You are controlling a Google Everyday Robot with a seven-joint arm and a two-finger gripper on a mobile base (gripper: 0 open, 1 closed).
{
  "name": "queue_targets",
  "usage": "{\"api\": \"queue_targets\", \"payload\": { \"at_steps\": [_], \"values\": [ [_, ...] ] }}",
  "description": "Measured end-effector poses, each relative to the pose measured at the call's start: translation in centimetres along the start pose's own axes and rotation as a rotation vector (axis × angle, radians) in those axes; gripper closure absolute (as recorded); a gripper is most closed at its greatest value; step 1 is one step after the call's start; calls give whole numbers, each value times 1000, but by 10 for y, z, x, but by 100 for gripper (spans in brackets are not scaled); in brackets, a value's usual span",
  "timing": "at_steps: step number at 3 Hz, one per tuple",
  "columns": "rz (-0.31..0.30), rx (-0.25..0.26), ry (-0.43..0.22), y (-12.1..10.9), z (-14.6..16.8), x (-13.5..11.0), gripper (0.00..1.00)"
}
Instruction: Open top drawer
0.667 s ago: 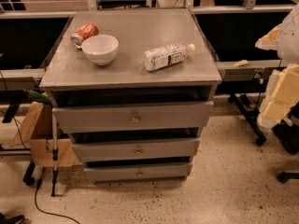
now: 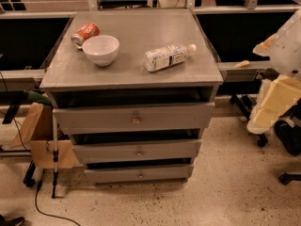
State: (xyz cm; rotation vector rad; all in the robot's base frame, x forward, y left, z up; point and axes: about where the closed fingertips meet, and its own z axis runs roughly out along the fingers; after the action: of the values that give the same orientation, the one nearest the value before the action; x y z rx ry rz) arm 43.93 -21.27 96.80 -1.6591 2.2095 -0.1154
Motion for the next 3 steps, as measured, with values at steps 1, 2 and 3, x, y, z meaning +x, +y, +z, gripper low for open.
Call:
{"api": "queue_targets", "payload": {
  "at_steps": [1, 2, 3],
  "values": [
    [53, 22, -46, 7, 45, -13, 0],
    [129, 28, -137, 22, 111, -45, 0],
    [117, 13, -248, 24, 170, -92, 0]
  ]
}}
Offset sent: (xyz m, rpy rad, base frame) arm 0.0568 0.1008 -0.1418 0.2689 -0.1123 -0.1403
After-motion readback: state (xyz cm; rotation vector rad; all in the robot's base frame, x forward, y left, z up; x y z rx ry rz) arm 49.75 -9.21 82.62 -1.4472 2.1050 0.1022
